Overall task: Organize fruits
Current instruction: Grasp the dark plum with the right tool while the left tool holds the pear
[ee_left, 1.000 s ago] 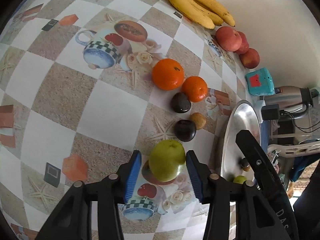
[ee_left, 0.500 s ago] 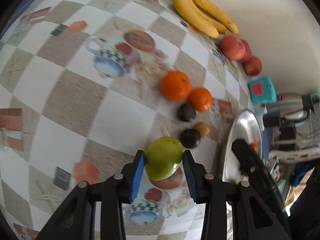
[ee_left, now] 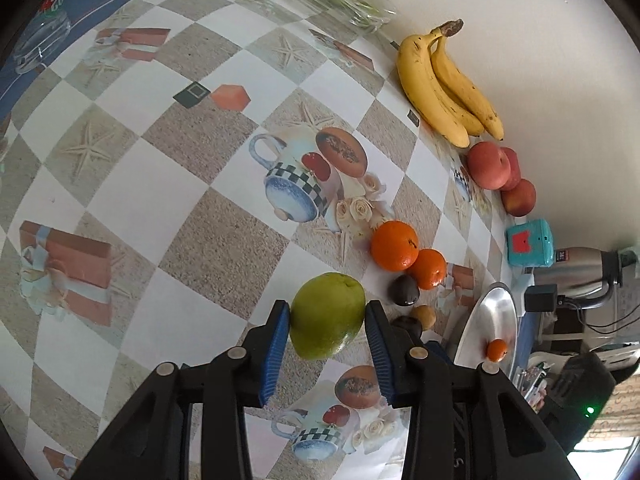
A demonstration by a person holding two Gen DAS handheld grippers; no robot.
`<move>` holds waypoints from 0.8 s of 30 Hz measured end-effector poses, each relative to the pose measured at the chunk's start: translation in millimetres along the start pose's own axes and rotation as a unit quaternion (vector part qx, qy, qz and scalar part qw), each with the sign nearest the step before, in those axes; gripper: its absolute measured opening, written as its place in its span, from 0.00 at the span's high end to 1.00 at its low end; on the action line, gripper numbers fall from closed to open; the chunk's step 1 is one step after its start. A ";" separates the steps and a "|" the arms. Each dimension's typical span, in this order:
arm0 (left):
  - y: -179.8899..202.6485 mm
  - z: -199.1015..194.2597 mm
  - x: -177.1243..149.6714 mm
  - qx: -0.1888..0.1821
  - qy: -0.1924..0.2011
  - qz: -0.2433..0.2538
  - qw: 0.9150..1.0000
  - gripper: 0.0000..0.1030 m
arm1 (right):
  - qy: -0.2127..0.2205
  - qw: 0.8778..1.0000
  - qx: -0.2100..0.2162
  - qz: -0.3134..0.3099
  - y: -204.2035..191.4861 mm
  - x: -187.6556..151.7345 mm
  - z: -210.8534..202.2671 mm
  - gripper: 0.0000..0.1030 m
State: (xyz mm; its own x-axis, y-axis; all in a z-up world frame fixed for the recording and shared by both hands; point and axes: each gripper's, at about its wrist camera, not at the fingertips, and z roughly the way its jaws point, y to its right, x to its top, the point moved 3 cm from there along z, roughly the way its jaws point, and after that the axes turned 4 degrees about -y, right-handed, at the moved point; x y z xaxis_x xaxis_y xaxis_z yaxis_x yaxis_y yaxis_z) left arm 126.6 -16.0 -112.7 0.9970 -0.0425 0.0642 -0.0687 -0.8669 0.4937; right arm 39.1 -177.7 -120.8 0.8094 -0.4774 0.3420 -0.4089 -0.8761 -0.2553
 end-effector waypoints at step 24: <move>-4.1 -2.4 3.7 -0.002 0.005 -0.010 1.000 0.60 | -0.004 0.999 0.031 0.044 2.0 4.6 3.4 0.74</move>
State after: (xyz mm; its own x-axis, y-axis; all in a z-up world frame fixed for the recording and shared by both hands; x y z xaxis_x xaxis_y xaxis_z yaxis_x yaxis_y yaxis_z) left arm 130.5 -11.4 -112.4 0.9979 -0.0198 0.0620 -0.0481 -0.8656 0.4985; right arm 43.5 -181.4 -122.8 0.7751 -0.5511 0.3090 -0.4515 -0.8253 -0.3392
